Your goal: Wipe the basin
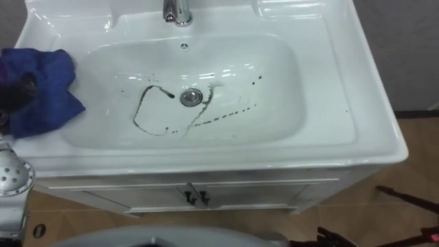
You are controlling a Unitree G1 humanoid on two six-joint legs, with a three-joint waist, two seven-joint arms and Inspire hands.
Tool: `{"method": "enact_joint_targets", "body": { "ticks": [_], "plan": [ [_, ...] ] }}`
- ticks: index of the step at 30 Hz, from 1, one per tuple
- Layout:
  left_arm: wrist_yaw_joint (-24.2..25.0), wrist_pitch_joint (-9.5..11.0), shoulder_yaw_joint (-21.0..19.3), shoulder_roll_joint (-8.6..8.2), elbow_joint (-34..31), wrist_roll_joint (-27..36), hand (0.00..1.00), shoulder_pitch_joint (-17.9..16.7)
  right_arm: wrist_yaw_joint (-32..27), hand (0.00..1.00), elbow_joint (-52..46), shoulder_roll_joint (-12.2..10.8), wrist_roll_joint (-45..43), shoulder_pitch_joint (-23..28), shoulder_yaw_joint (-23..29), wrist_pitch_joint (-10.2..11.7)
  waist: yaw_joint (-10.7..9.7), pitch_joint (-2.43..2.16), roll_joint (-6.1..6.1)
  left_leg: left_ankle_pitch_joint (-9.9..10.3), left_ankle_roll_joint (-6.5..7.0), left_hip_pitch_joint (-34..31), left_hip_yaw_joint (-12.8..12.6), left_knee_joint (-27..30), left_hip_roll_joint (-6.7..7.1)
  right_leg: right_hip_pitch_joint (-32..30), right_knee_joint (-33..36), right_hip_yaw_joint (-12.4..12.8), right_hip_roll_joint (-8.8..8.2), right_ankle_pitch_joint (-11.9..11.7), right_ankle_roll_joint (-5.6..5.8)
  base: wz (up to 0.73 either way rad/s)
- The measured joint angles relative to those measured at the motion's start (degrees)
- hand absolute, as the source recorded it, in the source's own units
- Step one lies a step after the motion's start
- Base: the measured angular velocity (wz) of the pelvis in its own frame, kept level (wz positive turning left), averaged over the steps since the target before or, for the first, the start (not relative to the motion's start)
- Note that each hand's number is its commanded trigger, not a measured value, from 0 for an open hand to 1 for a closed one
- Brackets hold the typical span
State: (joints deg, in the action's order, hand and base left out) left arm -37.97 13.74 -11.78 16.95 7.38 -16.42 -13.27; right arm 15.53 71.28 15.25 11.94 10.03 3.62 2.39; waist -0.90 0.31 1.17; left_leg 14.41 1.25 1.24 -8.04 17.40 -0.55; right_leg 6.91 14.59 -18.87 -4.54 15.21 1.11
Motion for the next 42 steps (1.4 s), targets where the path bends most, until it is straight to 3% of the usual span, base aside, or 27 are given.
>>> {"method": "enact_joint_targets", "body": {
  "ticks": [8, 14, 17, 23, 30, 38, 42],
  "plan": [
    [1.65, -0.07, 0.1, -0.32, 5.59, -0.09, 0.0, 1.02, 0.08, 0.0, 0.0, -0.57, 0.55, 0.13, 0.15, 0.0, -0.44, -0.04, 0.07, 0.09, -0.14, 0.04, -0.73, -0.02, -0.79, 0.16, -1.44, 0.87, 0.69, -1.13, -0.1, -0.07],
    [2.17, -0.29, 2.63, -1.68, 11.58, -1.95, 0.0, 1.19, 0.92, 0.0, 0.43, -0.55, 2.26, 0.15, 0.02, -0.04, -0.38, -0.08, 0.61, 0.09, -0.14, 0.53, -1.28, -0.35, -0.84, 0.5, -1.94, 1.54, 0.86, -1.47, -0.14, -0.04],
    [2.54, -1.09, 3.01, -2.83, 13.48, -1.95, 0.0, 1.13, 1.6, 0.0, 0.98, -0.65, 3.36, 0.11, 0.03, -0.61, -0.36, -0.04, 0.3, 0.06, -0.18, 0.54, -1.26, -0.79, -0.82, 0.47, -1.94, 1.52, 0.92, -1.47, -0.15, 0.0],
    [2.56, -1.19, 3.01, -2.84, 13.71, -1.94, 0.0, 1.14, 2.17, 0.0, 1.86, -0.82, 3.74, -0.08, 0.03, -1.1, -0.26, 0.17, -0.78, 0.02, -0.24, 0.59, -1.29, -0.76, -0.85, 0.37, -1.92, 1.56, 0.92, -1.47, -0.15, 0.0],
    [2.68, -1.18, 2.99, -2.83, 15.78, -1.83, 0.0, 1.24, 2.28, 0.0, 1.99, -1.08, 3.79, -0.07, 0.02, -1.19, -0.12, -0.22, -1.37, 0.02, -0.25, 0.94, -1.57, -0.74, -0.79, 0.52, -1.92, 1.7, 0.91, -1.47, -0.15, -0.01],
    [3.83, -0.8, 2.1, -2.77, 20.58, -4.09, 0.0, 2.48, 2.28, 0.0, 2.28, -1.19, 3.18, 0.16, 1.33, -1.33, -0.15, -0.4, -1.09, -0.06, -0.37, 2.39, -2.58, -1.98, -0.8, 1.17, -1.95, 2.71, 1.03, -1.49, -0.18, -0.07],
    [4.99, -0.88, 0.63, -2.67, 23.0, -6.85, 0.0, 3.13, 2.1, 0.0, 2.28, -1.21, 3.15, 0.35, 2.32, -2.62, -0.2, -0.53, -0.82, -0.2, -0.58, 2.81, -2.99, -2.15, -0.88, 1.22, -1.95, 3.27, 1.26, -1.6, -0.37, -0.07]
  ]
}}
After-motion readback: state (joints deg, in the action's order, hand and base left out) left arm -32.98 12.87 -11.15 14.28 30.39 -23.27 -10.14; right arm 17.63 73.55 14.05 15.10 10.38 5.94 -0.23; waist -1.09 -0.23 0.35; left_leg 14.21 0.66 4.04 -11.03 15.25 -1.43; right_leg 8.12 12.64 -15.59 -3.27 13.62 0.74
